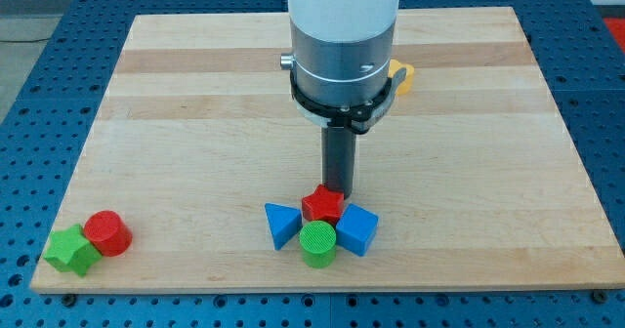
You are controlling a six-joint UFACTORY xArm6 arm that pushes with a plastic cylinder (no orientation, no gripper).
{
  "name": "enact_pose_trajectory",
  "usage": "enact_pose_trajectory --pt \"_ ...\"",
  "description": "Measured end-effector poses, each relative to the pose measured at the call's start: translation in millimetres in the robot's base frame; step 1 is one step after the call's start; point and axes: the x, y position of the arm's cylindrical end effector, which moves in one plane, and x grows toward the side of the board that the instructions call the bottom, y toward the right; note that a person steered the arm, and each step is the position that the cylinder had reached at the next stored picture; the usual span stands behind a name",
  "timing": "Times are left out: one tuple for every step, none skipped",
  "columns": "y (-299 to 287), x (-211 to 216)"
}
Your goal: Slide the yellow heart to the top side of the red star
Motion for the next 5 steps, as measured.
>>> enact_pose_trajectory --pt "25.9 -4.2" --pt "82.7 -28.2" --pt "142.4 -81.6" --pt "190.7 -148.3" --pt "194.0 -197.8"
